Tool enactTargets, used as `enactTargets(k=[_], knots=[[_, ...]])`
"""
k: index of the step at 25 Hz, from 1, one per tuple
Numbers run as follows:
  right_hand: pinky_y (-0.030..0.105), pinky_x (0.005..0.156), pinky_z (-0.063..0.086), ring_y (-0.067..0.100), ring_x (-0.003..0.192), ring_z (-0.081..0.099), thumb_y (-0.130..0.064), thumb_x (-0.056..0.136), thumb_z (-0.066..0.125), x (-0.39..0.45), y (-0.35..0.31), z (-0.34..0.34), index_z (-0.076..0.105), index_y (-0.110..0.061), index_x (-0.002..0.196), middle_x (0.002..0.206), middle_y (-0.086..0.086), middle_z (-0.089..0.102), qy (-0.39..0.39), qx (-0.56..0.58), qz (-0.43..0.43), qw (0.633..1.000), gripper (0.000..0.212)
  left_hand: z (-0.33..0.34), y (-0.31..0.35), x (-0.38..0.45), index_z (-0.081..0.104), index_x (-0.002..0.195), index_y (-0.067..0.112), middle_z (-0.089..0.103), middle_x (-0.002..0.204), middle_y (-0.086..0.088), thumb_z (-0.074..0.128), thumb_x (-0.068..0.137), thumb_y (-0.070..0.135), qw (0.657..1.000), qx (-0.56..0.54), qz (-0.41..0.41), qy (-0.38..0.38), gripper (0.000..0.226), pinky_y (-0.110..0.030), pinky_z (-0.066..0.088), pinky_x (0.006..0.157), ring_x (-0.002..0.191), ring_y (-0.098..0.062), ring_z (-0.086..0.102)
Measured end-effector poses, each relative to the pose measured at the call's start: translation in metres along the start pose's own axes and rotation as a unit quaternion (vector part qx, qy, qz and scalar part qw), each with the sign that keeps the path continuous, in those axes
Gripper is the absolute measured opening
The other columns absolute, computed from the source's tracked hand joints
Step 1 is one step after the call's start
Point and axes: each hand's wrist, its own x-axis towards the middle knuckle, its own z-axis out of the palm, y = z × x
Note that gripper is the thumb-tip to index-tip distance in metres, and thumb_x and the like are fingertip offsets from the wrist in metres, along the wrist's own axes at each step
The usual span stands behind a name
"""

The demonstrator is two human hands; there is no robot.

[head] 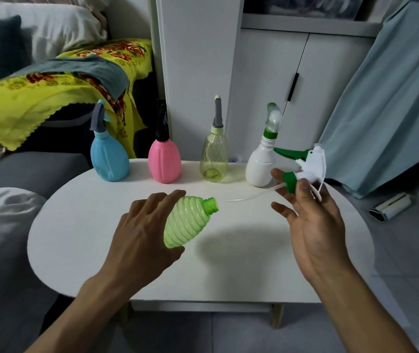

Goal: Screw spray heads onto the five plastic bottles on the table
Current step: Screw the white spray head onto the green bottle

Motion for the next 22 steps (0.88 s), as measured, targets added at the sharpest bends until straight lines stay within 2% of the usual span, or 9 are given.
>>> enactTargets(k=[2, 5, 8, 10, 13, 17, 20, 22], knots=[[0.039, 0.083, 0.052, 0.021, 0.116, 0.066, -0.019, 0.102, 0.047, 0.001, -0.002, -0.001, 0.051, -0.019, 0.137, 0.115, 0.002, 0.074, 0.007, 0.000, -0.009, 1.000, 0.036, 0.000, -0.001, 0.000, 0.044, 0.143, 0.025, 0.058, 0.131, -0.005, 0.092, 0.055, 0.034, 1.000, 0.013, -0.012, 0.004, 0.100, -0.047, 0.050, 0.086, 0.112, -0.033, 0.054], [0.040, 0.084, 0.051, 0.023, 0.118, 0.065, -0.020, 0.101, 0.047, 0.005, -0.008, -0.006, 0.050, -0.019, 0.138, 0.120, 0.010, 0.072, 0.015, 0.003, -0.001, 1.000, 0.037, -0.001, -0.004, 0.002, 0.043, 0.144, 0.024, 0.058, 0.131, -0.006, 0.092, 0.056, 0.033, 0.999, 0.023, -0.037, 0.004, 0.101, -0.048, 0.049, 0.086, 0.111, -0.034, 0.053], [0.041, 0.085, 0.052, 0.021, 0.116, 0.065, -0.021, 0.101, 0.048, 0.004, -0.005, -0.008, 0.053, -0.021, 0.135, 0.114, 0.002, 0.075, -0.003, -0.007, 0.010, 1.000, 0.035, 0.000, -0.004, 0.002, 0.043, 0.143, 0.024, 0.058, 0.132, -0.006, 0.092, 0.056, 0.032, 1.000, 0.016, -0.026, -0.003, 0.101, -0.048, 0.049, 0.086, 0.112, -0.034, 0.053], [0.040, 0.083, 0.053, 0.019, 0.113, 0.067, -0.022, 0.099, 0.049, 0.002, 0.001, -0.006, 0.056, -0.026, 0.129, 0.108, -0.005, 0.078, -0.022, -0.014, 0.011, 1.000, 0.030, 0.001, -0.001, 0.001, 0.042, 0.144, 0.025, 0.057, 0.133, -0.005, 0.092, 0.057, 0.033, 1.000, 0.010, -0.008, -0.011, 0.100, -0.047, 0.049, 0.087, 0.113, -0.032, 0.053], [0.037, 0.080, 0.052, 0.014, 0.109, 0.067, -0.030, 0.089, 0.057, -0.003, 0.012, -0.001, 0.062, -0.027, 0.119, 0.110, -0.004, 0.077, -0.054, -0.018, 0.026, 0.998, 0.031, 0.002, 0.004, 0.001, 0.042, 0.144, 0.027, 0.056, 0.133, -0.002, 0.090, 0.058, 0.034, 0.999, -0.017, 0.027, -0.019, 0.099, -0.046, 0.049, 0.090, 0.115, -0.030, 0.052], [0.030, 0.077, 0.052, 0.008, 0.087, 0.064, -0.032, 0.079, 0.076, -0.017, 0.031, 0.007, 0.076, -0.029, 0.096, 0.093, -0.008, 0.075, -0.102, -0.068, 0.028, 0.992, 0.017, 0.001, 0.010, 0.000, 0.040, 0.145, 0.029, 0.055, 0.133, -0.001, 0.090, 0.058, 0.035, 0.997, -0.038, 0.068, -0.017, 0.100, -0.048, 0.049, 0.092, 0.117, -0.029, 0.052], [0.022, 0.072, 0.054, 0.008, 0.085, 0.068, -0.024, 0.081, 0.074, -0.024, 0.041, 0.012, 0.075, -0.028, 0.100, 0.093, -0.004, 0.077, -0.132, -0.091, 0.031, 0.987, 0.020, 0.000, 0.010, 0.001, 0.039, 0.145, 0.030, 0.055, 0.134, -0.001, 0.090, 0.059, 0.033, 0.997, -0.029, 0.077, -0.009, 0.100, -0.049, 0.048, 0.093, 0.118, -0.029, 0.052], [0.024, 0.070, 0.054, 0.009, 0.083, 0.070, -0.021, 0.078, 0.081, -0.023, 0.042, 0.011, 0.064, -0.028, 0.112, 0.094, 0.002, 0.078, -0.123, -0.088, 0.033, 0.988, 0.038, 0.000, 0.008, 0.000, 0.040, 0.144, 0.030, 0.055, 0.133, -0.002, 0.091, 0.059, 0.031, 0.997, -0.016, 0.082, -0.004, 0.099, -0.048, 0.048, 0.092, 0.117, -0.030, 0.052]])
